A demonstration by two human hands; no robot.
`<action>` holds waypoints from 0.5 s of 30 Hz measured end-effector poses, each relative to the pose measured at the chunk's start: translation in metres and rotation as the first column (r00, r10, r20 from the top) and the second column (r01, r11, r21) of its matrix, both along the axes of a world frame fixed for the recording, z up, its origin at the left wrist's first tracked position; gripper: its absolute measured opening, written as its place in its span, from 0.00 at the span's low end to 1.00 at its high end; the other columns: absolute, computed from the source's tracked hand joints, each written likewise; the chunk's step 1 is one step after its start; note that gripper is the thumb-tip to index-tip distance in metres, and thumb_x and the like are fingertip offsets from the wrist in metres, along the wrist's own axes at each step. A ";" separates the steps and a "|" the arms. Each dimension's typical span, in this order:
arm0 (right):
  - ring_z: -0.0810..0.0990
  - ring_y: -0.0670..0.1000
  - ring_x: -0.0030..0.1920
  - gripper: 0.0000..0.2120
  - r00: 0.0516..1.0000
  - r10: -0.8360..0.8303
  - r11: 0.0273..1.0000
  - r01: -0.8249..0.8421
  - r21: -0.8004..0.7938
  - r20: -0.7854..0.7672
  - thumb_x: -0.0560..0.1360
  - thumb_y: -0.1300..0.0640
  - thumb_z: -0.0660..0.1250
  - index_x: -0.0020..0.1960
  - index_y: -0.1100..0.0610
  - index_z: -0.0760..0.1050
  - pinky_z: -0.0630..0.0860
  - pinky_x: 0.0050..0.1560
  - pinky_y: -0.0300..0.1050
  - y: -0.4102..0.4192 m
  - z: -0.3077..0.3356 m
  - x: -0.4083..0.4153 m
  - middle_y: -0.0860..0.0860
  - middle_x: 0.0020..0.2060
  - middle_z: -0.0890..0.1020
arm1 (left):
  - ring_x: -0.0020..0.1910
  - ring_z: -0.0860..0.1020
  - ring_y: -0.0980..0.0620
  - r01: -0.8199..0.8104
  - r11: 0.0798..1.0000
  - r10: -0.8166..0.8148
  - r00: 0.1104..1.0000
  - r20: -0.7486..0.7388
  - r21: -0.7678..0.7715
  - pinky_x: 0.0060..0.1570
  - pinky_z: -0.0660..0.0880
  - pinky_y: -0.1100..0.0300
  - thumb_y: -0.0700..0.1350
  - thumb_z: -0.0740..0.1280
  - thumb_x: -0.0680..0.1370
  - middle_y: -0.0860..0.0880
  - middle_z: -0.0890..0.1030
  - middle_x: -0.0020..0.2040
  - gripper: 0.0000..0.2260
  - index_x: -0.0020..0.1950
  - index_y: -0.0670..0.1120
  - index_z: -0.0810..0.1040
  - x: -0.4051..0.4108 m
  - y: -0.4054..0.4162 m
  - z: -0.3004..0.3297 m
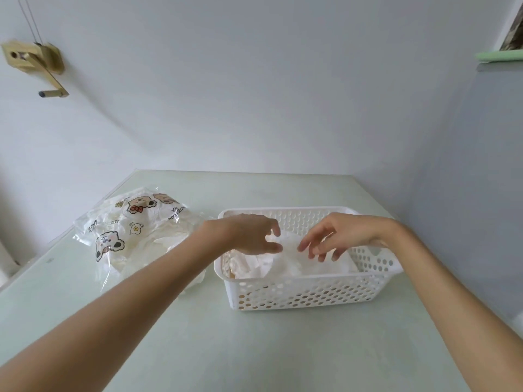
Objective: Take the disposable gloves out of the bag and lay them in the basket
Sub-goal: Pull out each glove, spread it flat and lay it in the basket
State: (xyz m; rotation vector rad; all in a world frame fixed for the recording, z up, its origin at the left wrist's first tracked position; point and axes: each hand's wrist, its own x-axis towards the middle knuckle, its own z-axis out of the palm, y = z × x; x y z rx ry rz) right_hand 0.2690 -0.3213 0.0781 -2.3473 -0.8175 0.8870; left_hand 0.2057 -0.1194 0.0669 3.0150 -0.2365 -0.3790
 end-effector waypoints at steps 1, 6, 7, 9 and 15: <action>0.81 0.46 0.46 0.14 0.996 -0.066 0.997 0.068 -0.034 0.066 0.75 0.62 0.69 0.59 0.51 0.77 0.76 0.40 0.34 -0.003 -0.004 0.006 0.49 0.49 0.81 | 0.72 0.65 0.47 0.012 0.999 -0.011 0.999 -0.041 0.033 0.70 0.63 0.48 0.62 0.62 0.77 0.51 0.65 0.74 0.29 0.75 0.53 0.60 -0.002 -0.007 -0.003; 0.78 0.52 0.52 0.33 0.979 -0.099 0.876 0.172 -0.450 0.180 0.71 0.56 0.73 0.71 0.47 0.64 0.77 0.57 0.49 -0.003 -0.043 0.011 0.50 0.57 0.70 | 0.76 0.56 0.45 0.024 0.972 0.022 0.981 -0.193 0.234 0.73 0.59 0.44 0.54 0.65 0.78 0.49 0.53 0.79 0.36 0.79 0.52 0.48 -0.001 -0.015 -0.035; 0.77 0.53 0.53 0.33 0.971 -0.120 0.879 0.200 -0.433 0.206 0.70 0.56 0.73 0.71 0.46 0.63 0.76 0.59 0.50 -0.005 -0.044 0.010 0.50 0.57 0.70 | 0.77 0.56 0.45 0.014 0.980 0.020 0.985 -0.169 0.199 0.73 0.58 0.45 0.54 0.65 0.78 0.49 0.54 0.79 0.35 0.79 0.52 0.48 -0.005 -0.012 -0.033; 0.76 0.54 0.57 0.31 0.942 -0.133 0.888 0.251 -0.386 0.309 0.71 0.57 0.72 0.71 0.47 0.64 0.75 0.58 0.48 -0.007 -0.036 0.002 0.50 0.60 0.71 | 0.76 0.56 0.48 -0.005 0.998 0.010 0.997 -0.077 0.069 0.73 0.59 0.47 0.57 0.66 0.77 0.51 0.57 0.78 0.34 0.78 0.53 0.52 -0.021 -0.007 -0.019; 0.76 0.47 0.51 0.14 0.690 -0.263 0.955 0.284 0.082 0.674 0.77 0.55 0.64 0.61 0.46 0.73 0.67 0.46 0.40 0.038 0.007 -0.070 0.44 0.54 0.78 | 0.64 0.71 0.53 -0.296 0.887 0.436 0.792 0.428 -0.356 0.56 0.70 0.55 0.53 0.72 0.73 0.56 0.74 0.62 0.20 0.63 0.56 0.72 -0.096 0.068 0.015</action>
